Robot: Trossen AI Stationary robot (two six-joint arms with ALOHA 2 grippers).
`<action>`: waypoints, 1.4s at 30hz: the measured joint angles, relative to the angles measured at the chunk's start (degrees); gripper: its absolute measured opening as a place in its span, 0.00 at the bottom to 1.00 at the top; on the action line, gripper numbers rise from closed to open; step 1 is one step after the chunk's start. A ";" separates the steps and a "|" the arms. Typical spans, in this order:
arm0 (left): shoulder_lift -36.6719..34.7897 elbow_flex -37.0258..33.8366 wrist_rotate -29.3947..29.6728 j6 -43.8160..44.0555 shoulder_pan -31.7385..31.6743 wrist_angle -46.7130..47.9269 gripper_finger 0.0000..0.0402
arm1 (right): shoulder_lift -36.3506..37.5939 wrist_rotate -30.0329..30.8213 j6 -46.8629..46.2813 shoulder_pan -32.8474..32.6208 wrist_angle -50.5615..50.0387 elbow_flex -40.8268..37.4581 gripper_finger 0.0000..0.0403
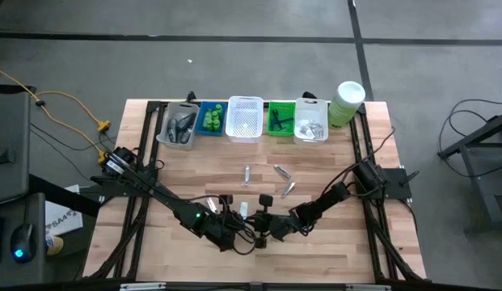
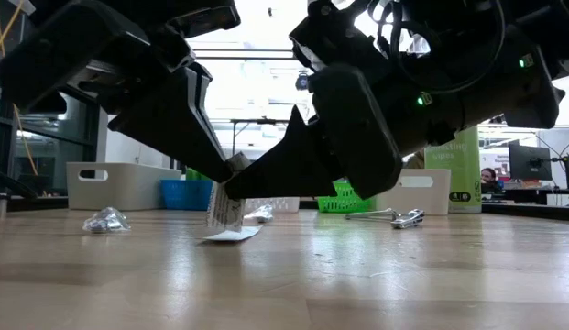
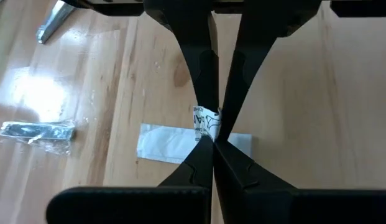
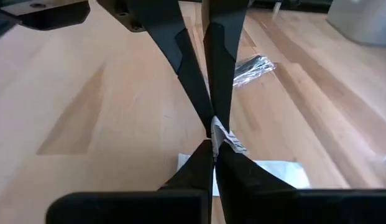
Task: Pick & Place Travel size toiletries
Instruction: Put the bandage into the right white bin
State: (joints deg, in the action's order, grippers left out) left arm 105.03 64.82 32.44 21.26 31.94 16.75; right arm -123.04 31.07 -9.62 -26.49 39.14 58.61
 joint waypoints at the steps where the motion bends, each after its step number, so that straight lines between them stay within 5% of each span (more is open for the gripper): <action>1: 0.00 0.00 -0.49 0.00 -0.03 -0.07 0.00 | 0.00 -0.09 -0.88 -0.01 -0.01 -0.01 0.01; 6: -0.07 0.02 -1.57 -0.53 -0.07 -0.05 0.06 | 0.00 -0.33 -3.01 -0.01 -0.06 -0.02 0.01; 16: -5.69 0.11 -1.14 1.45 -0.04 5.41 0.38 | 4.43 2.22 -6.64 0.03 -6.50 -0.02 0.01; 25: -9.55 0.01 8.10 11.40 2.84 19.90 0.40 | 20.80 13.26 -20.40 3.08 -42.54 -0.02 0.01; 34: -9.70 0.00 11.96 15.27 3.74 23.26 0.40 | 35.25 14.12 -36.89 15.19 -82.17 -0.02 0.01; 42: -9.70 0.00 13.65 16.05 3.69 23.31 0.40 | 38.84 13.86 -30.69 34.03 -93.82 -0.02 0.01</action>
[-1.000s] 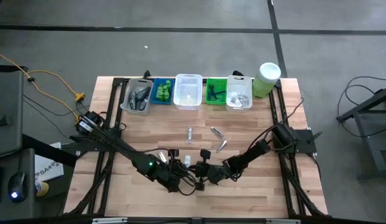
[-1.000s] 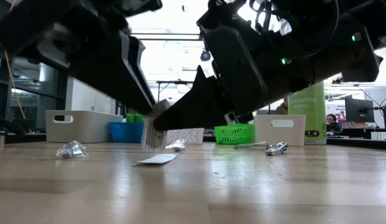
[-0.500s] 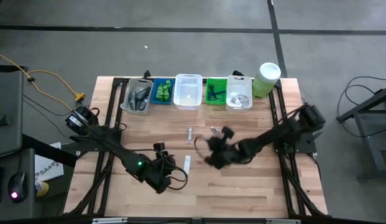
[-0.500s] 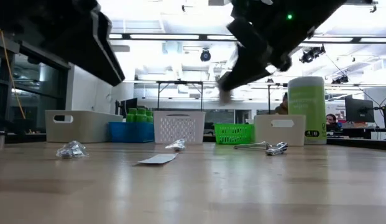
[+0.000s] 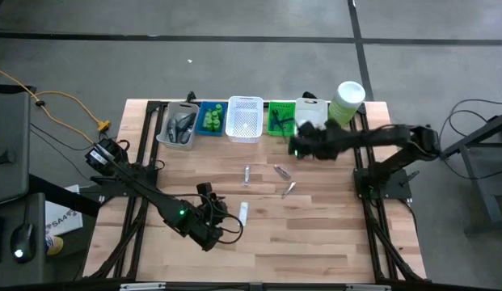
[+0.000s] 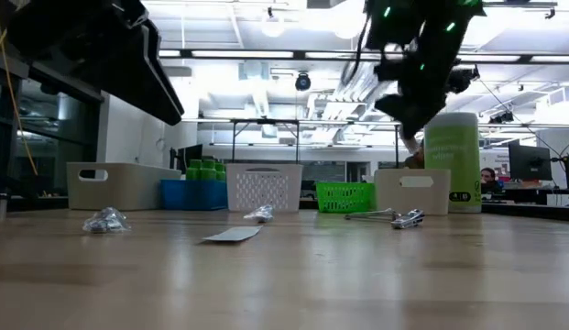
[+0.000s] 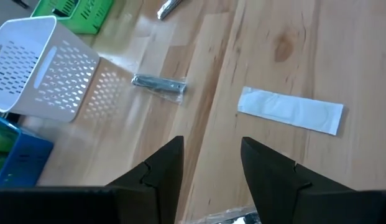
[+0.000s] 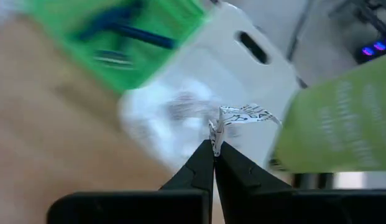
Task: Pick & Place Travel size toiletries
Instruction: Put the bandage into the right white bin
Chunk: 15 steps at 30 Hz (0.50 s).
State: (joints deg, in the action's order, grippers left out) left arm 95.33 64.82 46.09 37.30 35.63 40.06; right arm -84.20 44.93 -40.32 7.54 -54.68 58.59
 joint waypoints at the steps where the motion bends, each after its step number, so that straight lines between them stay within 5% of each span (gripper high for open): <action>1: 0.02 0.00 0.02 0.46 -0.01 0.08 0.40 | -0.06 -0.32 1.95 2.68 0.19 0.00 0.01; 8: 0.02 0.00 0.13 2.23 -0.01 0.79 0.40 | -0.90 -8.27 15.70 19.54 8.34 -0.02 0.01; 15: 0.04 0.00 0.02 5.80 0.00 2.20 0.39 | -0.87 -19.22 19.41 27.39 10.63 -0.02 0.01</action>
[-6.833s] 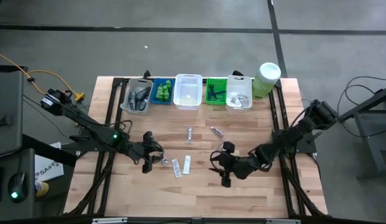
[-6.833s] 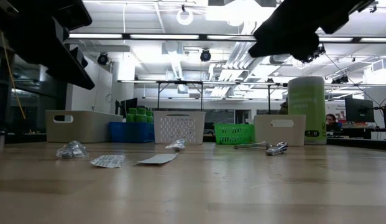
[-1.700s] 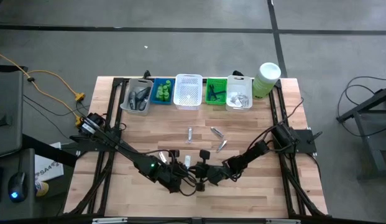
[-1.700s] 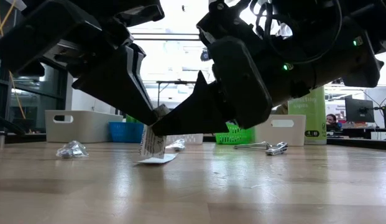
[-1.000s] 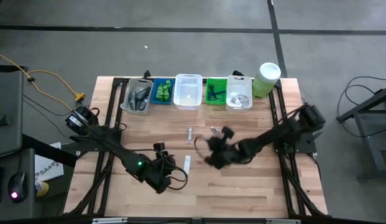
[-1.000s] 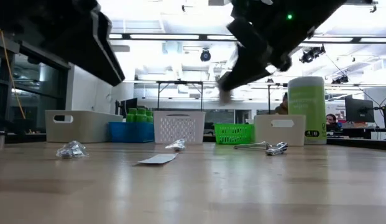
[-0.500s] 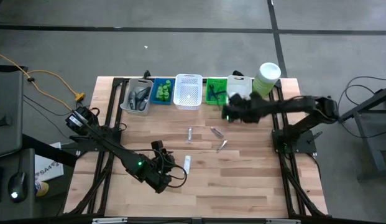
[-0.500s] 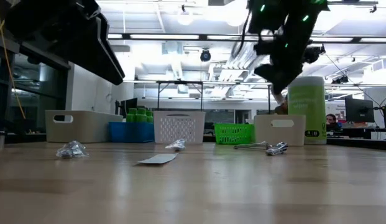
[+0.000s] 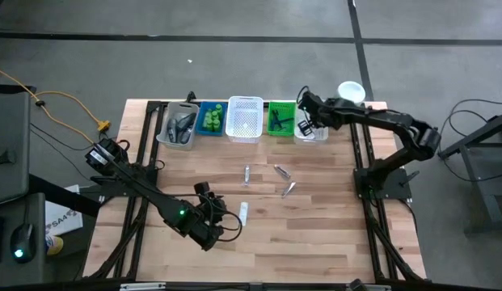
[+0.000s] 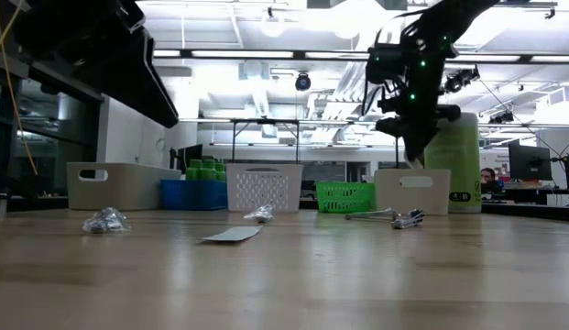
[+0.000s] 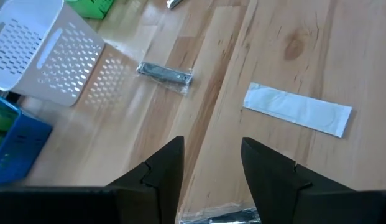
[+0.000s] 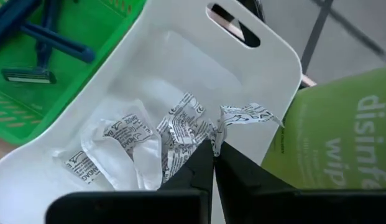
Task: Pick & Place Travel size toiletries
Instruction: Put the bandage into the right white bin
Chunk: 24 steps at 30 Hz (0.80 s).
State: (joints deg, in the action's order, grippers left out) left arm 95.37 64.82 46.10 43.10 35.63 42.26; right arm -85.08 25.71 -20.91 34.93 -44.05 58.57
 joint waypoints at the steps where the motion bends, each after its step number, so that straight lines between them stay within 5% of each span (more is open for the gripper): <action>1: 0.00 0.00 -0.30 0.45 0.01 -0.07 0.39 | 0.00 -0.54 0.00 0.28 -0.04 0.00 0.02; 15: 0.02 0.00 -3.18 3.83 -0.67 -1.13 0.39 | 2.08 -0.82 -3.13 -3.76 -2.50 0.00 0.44; 19: 0.26 0.00 -11.02 0.94 -4.32 -3.69 0.39 | 6.56 -0.80 -6.28 -10.46 -4.04 0.00 0.49; 24: 3.01 -0.04 -22.22 -16.61 -9.38 -14.02 0.39 | 11.50 -1.78 -9.93 -22.96 -3.89 0.00 0.50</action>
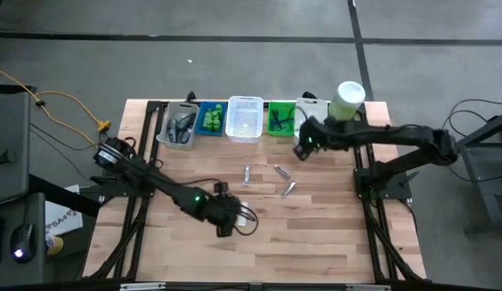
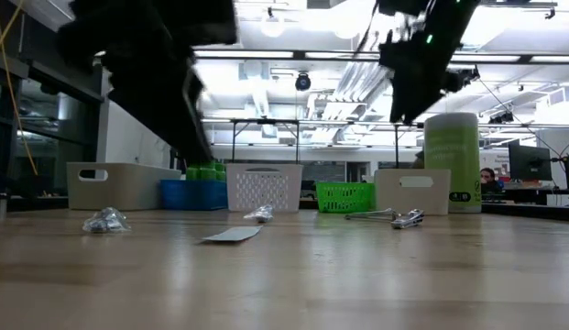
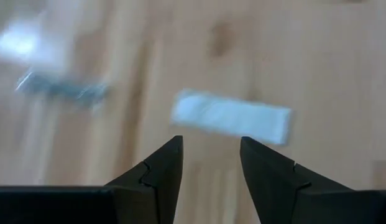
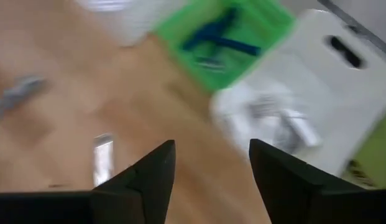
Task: Pick & Place Travel size toiletries
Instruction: Put the bandage into the right white bin
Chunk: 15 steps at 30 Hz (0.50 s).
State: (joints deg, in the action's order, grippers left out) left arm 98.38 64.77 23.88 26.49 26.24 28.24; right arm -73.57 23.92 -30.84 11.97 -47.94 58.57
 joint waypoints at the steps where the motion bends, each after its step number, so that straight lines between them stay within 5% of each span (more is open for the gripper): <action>1: 0.40 0.03 -2.19 -4.13 -0.71 -2.09 0.39 | 0.53 0.00 -0.99 -2.79 0.04 0.00 0.49; 6: 2.28 0.02 -8.93 -18.44 -2.93 -3.74 0.43 | 1.15 -0.15 -4.01 -16.06 0.12 0.00 0.47; 15: 2.51 0.02 -11.81 -20.23 -6.26 -6.13 0.68 | 0.69 7.22 -12.79 -31.74 1.18 0.00 0.41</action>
State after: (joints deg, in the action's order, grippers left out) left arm 100.89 64.79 12.08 6.26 19.99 22.11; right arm -72.88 31.15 -43.63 -19.77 -46.76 58.57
